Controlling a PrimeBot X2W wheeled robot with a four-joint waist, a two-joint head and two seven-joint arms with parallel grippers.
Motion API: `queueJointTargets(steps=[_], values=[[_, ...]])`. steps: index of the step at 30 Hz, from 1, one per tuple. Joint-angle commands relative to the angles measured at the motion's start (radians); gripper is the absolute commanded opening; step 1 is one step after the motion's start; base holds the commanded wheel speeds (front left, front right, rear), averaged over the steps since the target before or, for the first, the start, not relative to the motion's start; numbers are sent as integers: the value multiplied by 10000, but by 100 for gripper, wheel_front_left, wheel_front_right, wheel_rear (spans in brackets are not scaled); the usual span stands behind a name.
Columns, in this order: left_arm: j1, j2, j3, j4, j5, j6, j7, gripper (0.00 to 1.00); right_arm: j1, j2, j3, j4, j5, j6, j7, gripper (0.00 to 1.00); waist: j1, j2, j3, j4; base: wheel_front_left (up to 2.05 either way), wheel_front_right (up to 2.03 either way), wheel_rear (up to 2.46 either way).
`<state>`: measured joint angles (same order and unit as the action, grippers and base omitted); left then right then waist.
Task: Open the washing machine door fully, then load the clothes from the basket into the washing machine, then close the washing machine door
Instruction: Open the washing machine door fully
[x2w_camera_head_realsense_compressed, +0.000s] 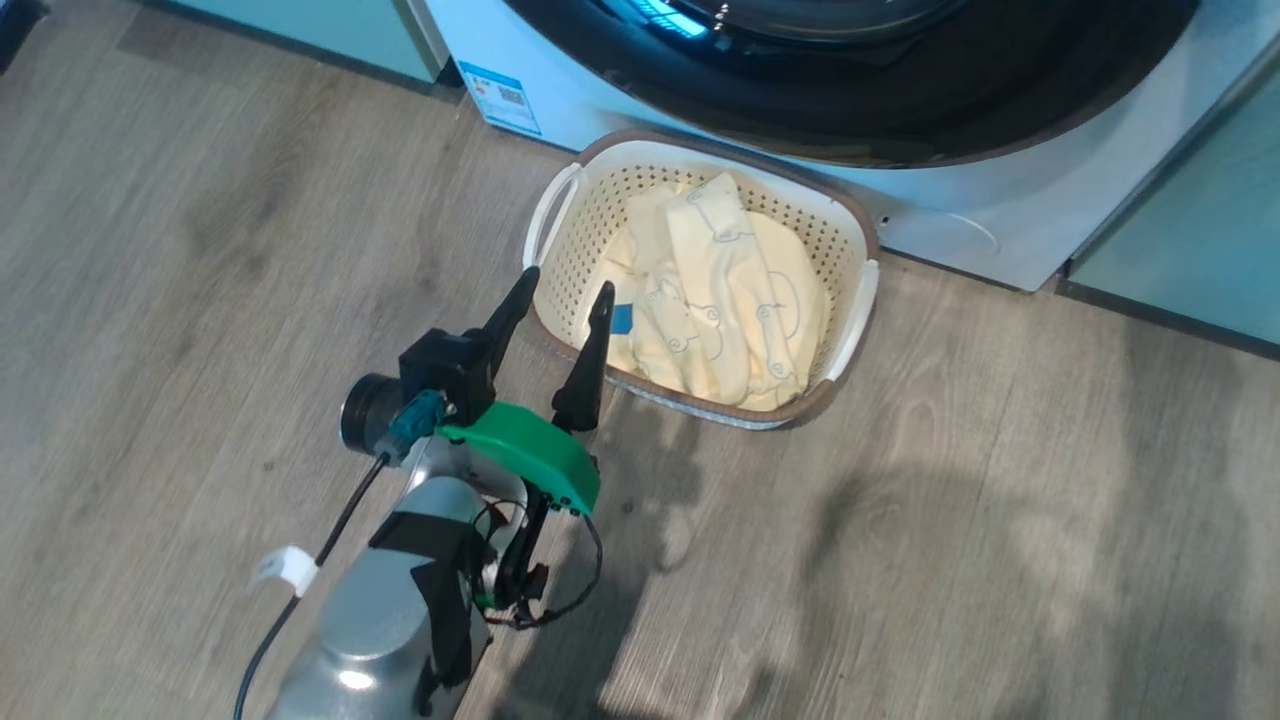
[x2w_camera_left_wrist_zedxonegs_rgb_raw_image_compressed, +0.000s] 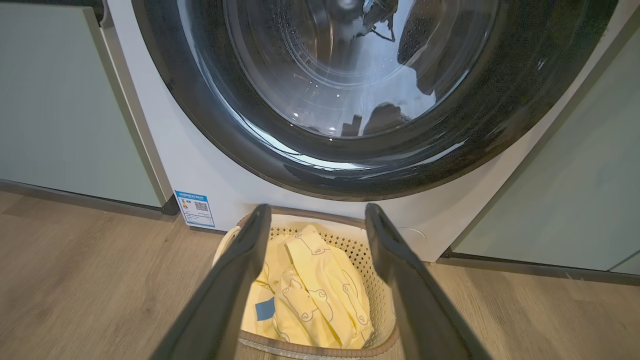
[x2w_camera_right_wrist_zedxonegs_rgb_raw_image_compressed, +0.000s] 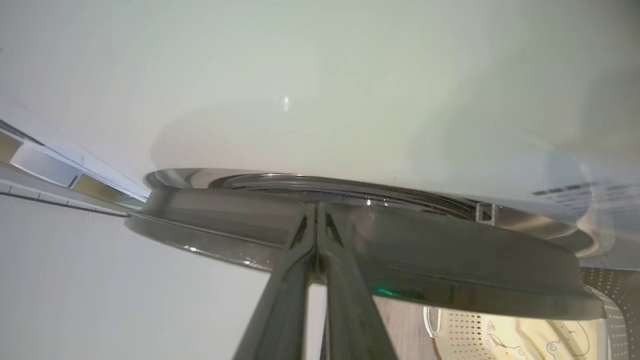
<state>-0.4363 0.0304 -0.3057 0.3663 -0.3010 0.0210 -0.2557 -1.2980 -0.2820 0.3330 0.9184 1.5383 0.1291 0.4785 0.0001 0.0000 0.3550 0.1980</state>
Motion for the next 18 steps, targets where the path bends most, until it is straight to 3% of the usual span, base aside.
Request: queueJointTargets(steps=[1,18], values=[[-299,198,235,-367,-77,68,-61,100,-494,182,-17,-176,25,16,67,0,-1,0,73,75,0,0,0],[-532,198,136,-451,-239,179,-61,100,-1086,618,127,706,-31,16,129,0,-1,0,326,254,0,0,0]])
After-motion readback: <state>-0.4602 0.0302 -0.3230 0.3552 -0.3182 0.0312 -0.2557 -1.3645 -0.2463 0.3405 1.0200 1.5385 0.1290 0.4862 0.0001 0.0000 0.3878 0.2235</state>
